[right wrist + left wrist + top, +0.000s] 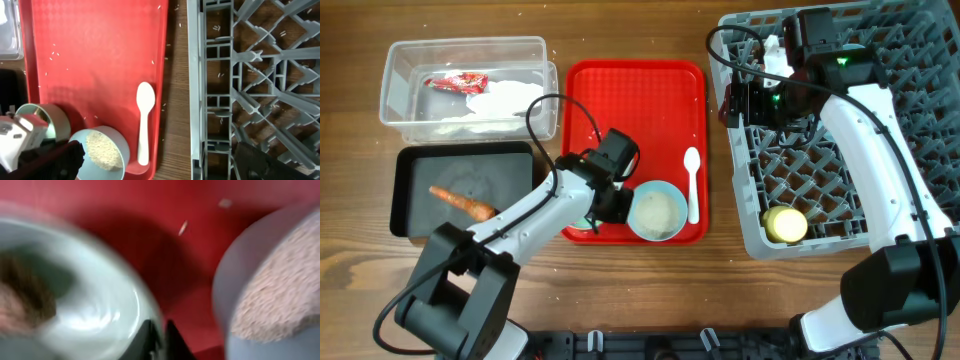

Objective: Sort waste into correct bins and load items into the dishwasher rack
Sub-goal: 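Drop the brown scrap onto the black tray with left gripper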

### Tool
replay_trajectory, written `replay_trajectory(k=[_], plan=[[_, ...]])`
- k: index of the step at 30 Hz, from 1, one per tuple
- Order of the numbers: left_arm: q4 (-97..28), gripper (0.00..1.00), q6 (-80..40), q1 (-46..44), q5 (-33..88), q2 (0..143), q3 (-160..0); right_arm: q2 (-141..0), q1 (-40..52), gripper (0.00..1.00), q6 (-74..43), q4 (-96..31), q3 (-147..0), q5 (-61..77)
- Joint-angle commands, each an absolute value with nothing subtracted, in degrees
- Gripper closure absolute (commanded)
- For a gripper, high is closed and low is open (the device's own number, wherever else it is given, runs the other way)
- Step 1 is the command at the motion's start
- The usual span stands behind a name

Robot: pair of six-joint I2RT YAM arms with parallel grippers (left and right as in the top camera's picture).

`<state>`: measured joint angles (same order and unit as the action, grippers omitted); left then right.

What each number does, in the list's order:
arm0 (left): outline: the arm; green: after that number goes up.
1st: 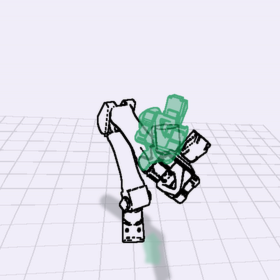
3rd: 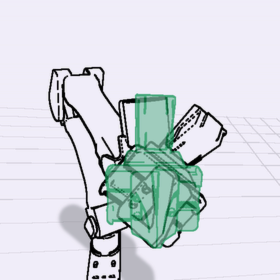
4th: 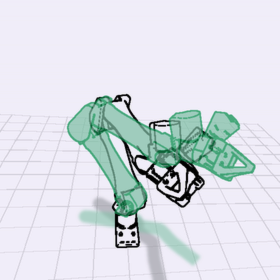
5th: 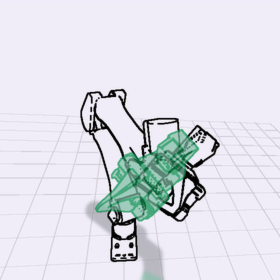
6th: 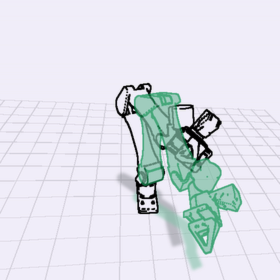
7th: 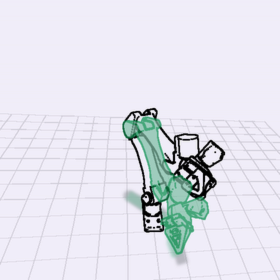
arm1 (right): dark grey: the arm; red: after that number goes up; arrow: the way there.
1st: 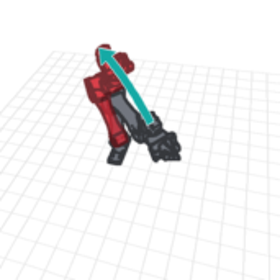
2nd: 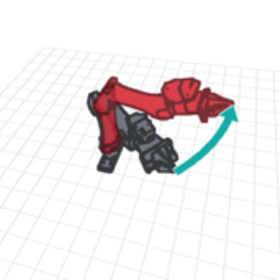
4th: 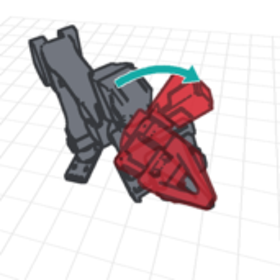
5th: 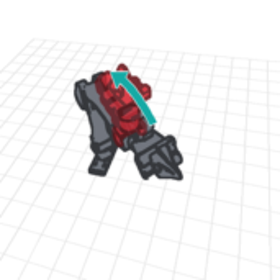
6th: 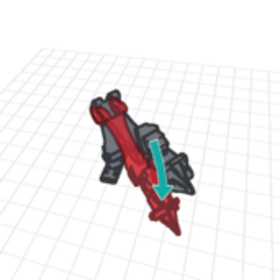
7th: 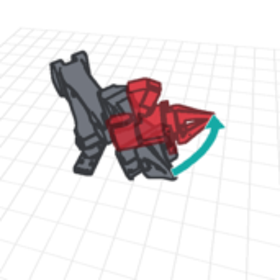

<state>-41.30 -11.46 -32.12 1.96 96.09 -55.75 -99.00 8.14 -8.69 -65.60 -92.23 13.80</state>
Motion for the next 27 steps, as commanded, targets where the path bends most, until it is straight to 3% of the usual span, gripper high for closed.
replay_trajectory(k=[1, 8, 11, 14, 21, 24, 27], plan=[[-42.5, 0.96, -12.5, -31.6, 1.5, 96.1, -56.1, -98.5, 8.2, 0.0, -7.6, -65.6, -92.2, 12.9], [-57.9, 0.96, -18.8, -28.0, 1.7, 90.0, -73.6, -98.5, 8.2, 0.0, -7.6, -65.6, -92.2, 12.9], [-60.6, 0.96, -20.2, -20.1, 3.8, 85.9, -74.4, -98.5, 8.2, 0.0, -7.5, -65.6, -92.2, 12.8], [-61.1, 0.96, -18.1, -4.8, 11.8, 83.5, -74.2, -98.5, 8.2, 0.0, -7.5, -65.5, -92.2, 12.2], [-47.9, 0.96, -0.5, 29.8, 58.0, 89.5, -66.5, -98.5, 8.2, 0.0, -7.6, -65.4, -92.2, 12.2], [-48.4, 0.96, 7.8, 39.1, 75.9, 94.1, -64.8, -98.5, 8.2, 0.0, -7.7, -65.5, -92.2, 12.3], [-48.6, 0.96, 10.6, 44.5, 82.1, 99.9, -64.0, -98.5, 8.2, 0.0, -7.7, -65.4, -92.2, 12.3]])
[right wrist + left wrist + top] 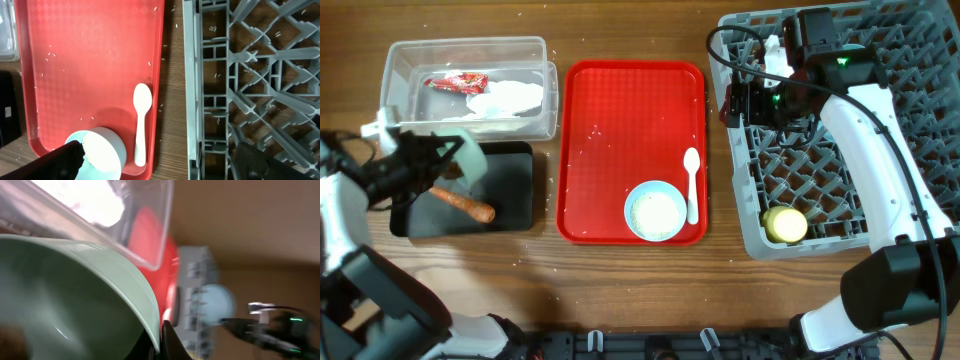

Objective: Sort waste into correct bins and load items into the dishwasher rack
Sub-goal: 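Drop the brown scrap onto the black tray with left gripper, then grasp the light-blue bowl of rice with left gripper and lift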

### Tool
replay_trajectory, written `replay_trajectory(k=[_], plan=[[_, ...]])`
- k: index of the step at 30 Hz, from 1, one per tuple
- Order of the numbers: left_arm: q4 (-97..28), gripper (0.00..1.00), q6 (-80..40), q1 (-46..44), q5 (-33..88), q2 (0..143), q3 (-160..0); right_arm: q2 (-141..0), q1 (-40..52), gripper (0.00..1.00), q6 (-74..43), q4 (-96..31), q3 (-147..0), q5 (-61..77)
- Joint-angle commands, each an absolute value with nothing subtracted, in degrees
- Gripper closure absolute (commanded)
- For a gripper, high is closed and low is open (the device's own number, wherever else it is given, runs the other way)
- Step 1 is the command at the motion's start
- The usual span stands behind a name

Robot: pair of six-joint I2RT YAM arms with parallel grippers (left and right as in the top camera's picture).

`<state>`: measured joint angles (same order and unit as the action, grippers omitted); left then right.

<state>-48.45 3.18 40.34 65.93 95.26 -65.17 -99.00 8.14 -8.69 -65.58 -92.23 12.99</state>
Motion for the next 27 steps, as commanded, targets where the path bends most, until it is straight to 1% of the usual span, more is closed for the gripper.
replay_trajectory(k=[1, 3, 7, 10, 11, 13, 14, 15, 17, 18, 19, 20, 22, 24, 27], plan=[[-48.6, 0.96, 10.6, 45.4, 83.6, 101.8, -64.0, -98.5, 8.2, 0.0, -7.7, -65.5, -92.2, 12.3], [-48.5, 0.96, 10.5, 46.4, 90.4, 105.8, -64.0, -98.5, 8.2, 0.0, -7.7, -65.5, -92.2, 12.3], [-48.9, 0.96, 9.2, 46.2, 90.3, 107.3, -64.0, -98.5, 8.2, 0.0, -8.1, -65.5, -92.2, 12.3], [-48.8, 0.96, 10.3, 44.9, 90.0, 102.3, -64.5, -98.5, 8.2, 0.0, -8.1, -65.5, -92.2, 12.3], [-48.8, 0.96, 10.3, 44.0, 88.3, 100.0, -64.8, -98.5, 8.2, 0.0, -8.1, -65.5, -92.2, 12.3], [-48.8, 0.96, 8.5, 39.9, 77.5, 92.6, -65.7, -98.5, 8.2, 0.0, -9.1, -65.7, -92.2, 12.3], [-48.9, 0.96, 6.7, 36.2, 69.1, 88.1, -65.7, -98.5, 8.2, 0.0, -9.1, -65.7, -92.2, 12.3], [-49.1, 0.96, 5.4, 31.2, 60.5, 84.0, -65.7, -98.5, 8.2, 0.0, -9.1, -65.7, -92.2, 12.3], [-49.2, 0.96, 5.1, 21.0, 49.0, 79.3, -65.7, -98.5, 8.2, 0.0, -9.1, -65.6, -92.2, 12.3], [-49.2, 0.96, 5.0, 15.0, 43.1, 77.9, -65.7, -98.5, 8.2, 0.0, -9.1, -65.6, -92.2, 12.2], [-48.5, 0.96, 1.1, 1.9, 26.5, 78.1, -65.6, -98.5, 8.2, 0.0, -9.0, -65.6, -92.2, 12.2], [-47.6, 0.96, -1.3, -4.3, 18.5, 79.7, -65.5, -98.5, 8.2, 0.0, -9.0, -65.6, -92.2, 12.2], [-45.4, 0.96, -3.9, -10.8, 10.7, 82.7, -65.5, -98.5, 8.2, 0.0, -9.0, -65.6, -92.2, 12.2], [-39.7, 0.96, -5.7, -18.2, 4.2, 88.5, -65.5, -98.5, 8.2, 0.0, -9.0, -65.6, -92.2, 12.3], [-33.1, 0.96, -5.7, -23.8, -0.3, 95.7, -65.5, -98.5, 8.2, 0.0, -9.0, -65.8, -92.2, 12.2]])
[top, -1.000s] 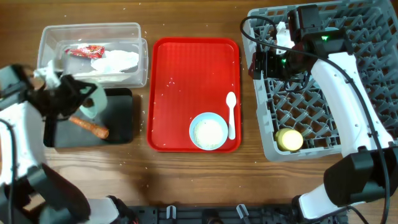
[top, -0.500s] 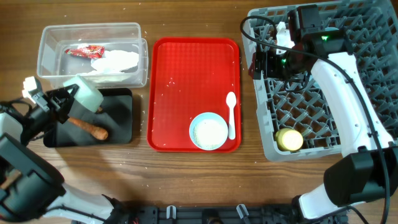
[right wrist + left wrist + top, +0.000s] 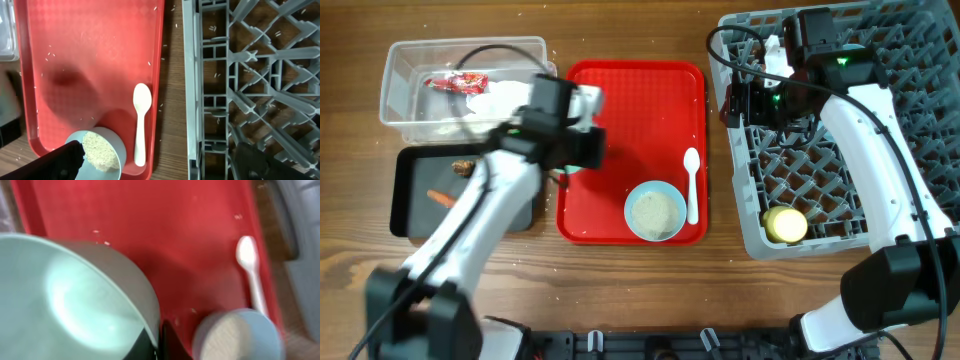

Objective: Sort waste into correct bins and load items into the dishwasher rack
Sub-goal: 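Grasp the light-blue bowl of rice with left gripper and lift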

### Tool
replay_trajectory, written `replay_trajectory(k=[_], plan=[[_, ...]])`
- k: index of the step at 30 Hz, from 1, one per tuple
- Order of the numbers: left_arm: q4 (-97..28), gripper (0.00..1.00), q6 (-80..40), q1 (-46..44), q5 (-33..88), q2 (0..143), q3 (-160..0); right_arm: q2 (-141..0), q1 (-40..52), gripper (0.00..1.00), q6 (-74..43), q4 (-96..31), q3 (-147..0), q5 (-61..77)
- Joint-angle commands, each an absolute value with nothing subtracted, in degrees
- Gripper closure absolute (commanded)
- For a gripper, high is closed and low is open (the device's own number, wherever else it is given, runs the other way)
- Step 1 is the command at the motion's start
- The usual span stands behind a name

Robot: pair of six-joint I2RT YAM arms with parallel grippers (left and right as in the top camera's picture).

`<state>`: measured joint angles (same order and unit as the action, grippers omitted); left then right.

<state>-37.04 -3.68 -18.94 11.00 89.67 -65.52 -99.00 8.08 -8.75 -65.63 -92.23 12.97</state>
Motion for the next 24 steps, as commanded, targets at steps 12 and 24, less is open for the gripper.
replay_trajectory(k=[12, 24], plan=[[-37.2, 0.14, -5.0, -26.3, -2.4, 98.9, -72.8, -98.5, 8.2, 0.0, -9.0, -65.8, -92.2, 12.2], [-51.6, 0.21, 8.9, -49.7, 1.7, 100.1, -70.5, -98.5, 8.2, 0.0, -9.0, -65.8, -92.2, 12.3]])
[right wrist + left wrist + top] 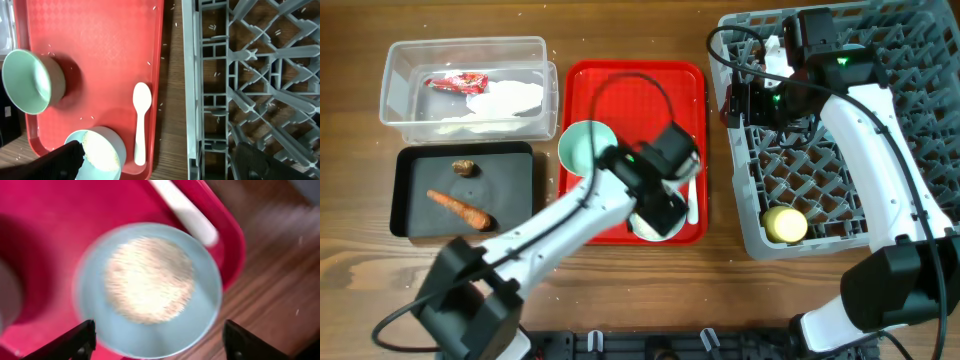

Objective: Sort waste into correct bins and load items into the dishwasher rack
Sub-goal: 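Grasp the light-blue bowl of rice with left gripper and lift, then tip the rice bowl over the black tray to empty the rice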

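The red tray (620, 90) carries an empty green bowl (585, 146) at its left side, a blue bowl of rice (149, 279) at the front and a white spoon (141, 122) beside it. My left gripper (160, 342) hangs open right over the rice bowl, one finger on each side, holding nothing. My right gripper (160, 165) is open and empty above the left edge of the grey dishwasher rack (840, 150). The right wrist view also shows the green bowl (30, 82) standing apart from the rice bowl (100, 155).
A clear bin (470, 90) at the back left holds a red wrapper and white napkins. In front of it a black bin (415, 190) holds a carrot (460, 205) and a small brown scrap (465, 167). A yellowish cup (785, 225) sits in the rack's front corner.
The left gripper held the green bowl over the tray's left edge. That bowl now stands released on the tray, and the gripper is open over the rice bowl. The right arm has not moved.
The left gripper was shut on the green bowl, brown scrap inside, beside the rice bowl. Then it held the bowl tilted over the black bin. Then it was back at the tray with the bowl empty and the scrap lying in the bin. Now the bowl is set down.
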### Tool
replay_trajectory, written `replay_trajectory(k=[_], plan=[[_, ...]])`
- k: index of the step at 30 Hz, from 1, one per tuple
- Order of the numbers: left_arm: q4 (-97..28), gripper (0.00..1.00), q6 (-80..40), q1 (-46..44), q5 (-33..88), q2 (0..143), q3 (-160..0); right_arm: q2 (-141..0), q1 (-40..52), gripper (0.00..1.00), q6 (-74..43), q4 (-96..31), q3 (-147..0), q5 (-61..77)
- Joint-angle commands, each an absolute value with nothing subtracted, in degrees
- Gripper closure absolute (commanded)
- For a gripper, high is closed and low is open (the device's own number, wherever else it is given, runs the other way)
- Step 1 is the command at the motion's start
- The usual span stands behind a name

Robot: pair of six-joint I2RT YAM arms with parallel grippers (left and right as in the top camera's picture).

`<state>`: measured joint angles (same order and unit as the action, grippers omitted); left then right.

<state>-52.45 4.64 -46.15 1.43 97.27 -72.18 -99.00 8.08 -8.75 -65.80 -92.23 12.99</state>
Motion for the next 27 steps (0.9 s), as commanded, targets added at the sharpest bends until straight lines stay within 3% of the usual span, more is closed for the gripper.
replay_trajectory(k=[1, 6, 10, 15, 18, 23, 27], plan=[[-50.5, 0.23, 8.9, -50.9, 1.4, 100.9, -70.4, -98.5, 8.2, 0.0, -9.0, -65.8, -92.2, 12.3], [-45.8, 0.3, 8.8, -52.9, 1.4, 105.7, -70.4, -98.5, 8.2, 0.0, -9.0, -66.2, -92.2, 12.2], [-45.8, 0.57, 8.7, -52.9, 1.2, 106.3, -70.4, -98.5, 8.2, 0.0, -9.0, -66.1, -92.2, 12.2], [-45.7, 0.74, 8.6, -52.9, -2.7, 109.0, -70.3, -98.5, 8.2, 0.01, -9.0, -66.1, -92.2, 11.6], [-45.6, 0.94, 8.6, -52.9, -2.7, 109.4, -70.3, -98.5, 8.2, 0.0, -9.0, -66.1, -92.2, 11.6], [-46.6, 0.96, 8.0, -52.9, -4.3, 109.4, -71.1, -98.5, 8.2, 0.0, -9.0, -65.8, -92.2, 11.4], [-52.3, 0.96, -2.2, -51.1, -11.9, 108.0, -77.5, -98.5, 8.2, 0.0, -9.0, -66.0, -92.2, 11.4]])
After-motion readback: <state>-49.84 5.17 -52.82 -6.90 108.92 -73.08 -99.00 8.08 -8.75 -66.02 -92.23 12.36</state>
